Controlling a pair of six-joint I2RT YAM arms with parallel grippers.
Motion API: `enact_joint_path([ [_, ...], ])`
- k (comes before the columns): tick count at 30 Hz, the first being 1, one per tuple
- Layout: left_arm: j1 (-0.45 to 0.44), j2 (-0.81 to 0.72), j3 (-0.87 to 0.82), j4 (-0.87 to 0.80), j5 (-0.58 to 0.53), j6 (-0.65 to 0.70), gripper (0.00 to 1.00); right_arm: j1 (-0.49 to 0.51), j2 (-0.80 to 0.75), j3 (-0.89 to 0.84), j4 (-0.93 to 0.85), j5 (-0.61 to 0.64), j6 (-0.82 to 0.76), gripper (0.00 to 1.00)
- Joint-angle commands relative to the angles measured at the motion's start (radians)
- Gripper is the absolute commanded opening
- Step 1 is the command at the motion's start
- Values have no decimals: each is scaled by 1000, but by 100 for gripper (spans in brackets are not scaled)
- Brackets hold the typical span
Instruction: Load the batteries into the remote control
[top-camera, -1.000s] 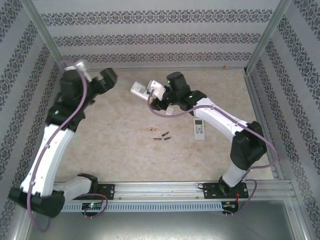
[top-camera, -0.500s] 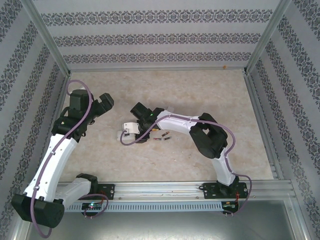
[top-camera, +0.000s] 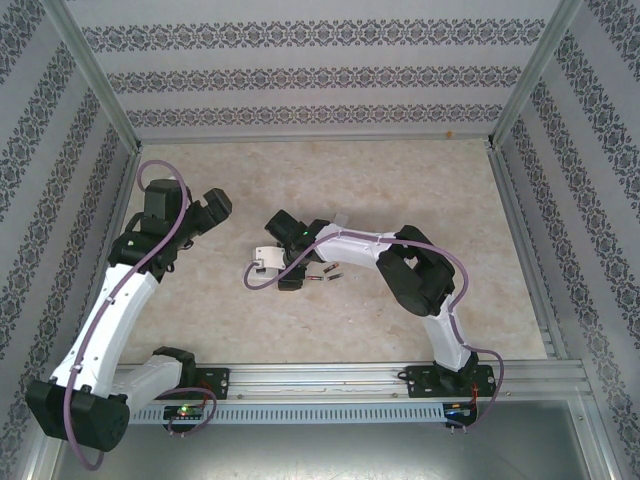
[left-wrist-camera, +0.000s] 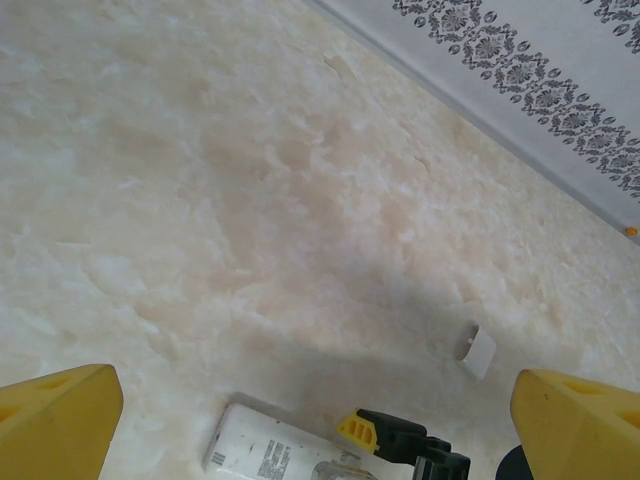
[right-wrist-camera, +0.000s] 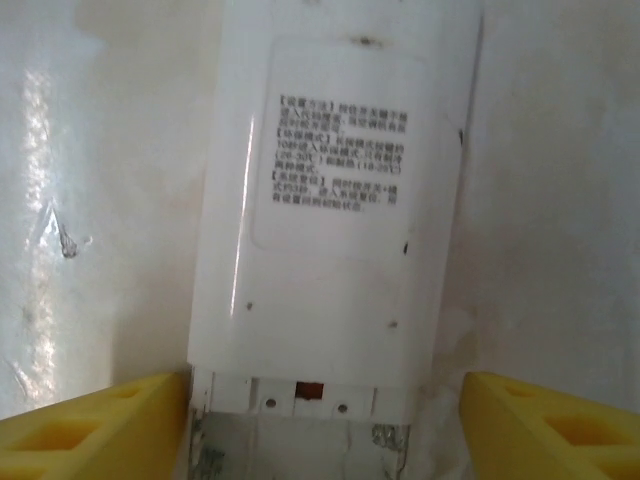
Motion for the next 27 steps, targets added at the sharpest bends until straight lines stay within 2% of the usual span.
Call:
enact_joint_path([
  [1, 5, 5, -12, 28, 21, -13, 100, 10, -22, 14, -23, 39, 35, 76],
  [4, 6, 7, -14, 26, 27, -10, 100, 6, -87, 47, -38, 42, 132, 77],
  [7, 6, 1, -18, 19, 34, -2, 100, -19, -196, 22, -6, -18, 380, 77],
  [10, 5, -11, -32, 18, 41, -5, 100, -64, -265, 0, -19, -24, 752, 73],
  [13, 6, -23, -47, 23, 52, -15, 100, -130, -276, 44, -184, 11, 1167, 63],
  [16, 5, -21, -62, 34, 60, -22, 100, -206, -294, -15, -222, -55, 1582, 54],
  [18, 5, -11, -66, 40, 68, -24, 100, -239, -285, -41, -184, -99, 1764, 49],
  [20, 6, 0, -64, 40, 77, -28, 100, -247, -257, -18, -244, -84, 1968, 49],
  [22, 5, 5, -63, 41, 89, -36, 100, -245, -220, -2, -234, -134, 2100, 49],
  [25, 6, -2, -60, 36, 94, -38, 100, -222, -170, 51, -279, -122, 2205, 49],
  [27, 5, -13, -61, 26, 84, -38, 100, -221, -149, 32, -263, -131, 2302, 40],
])
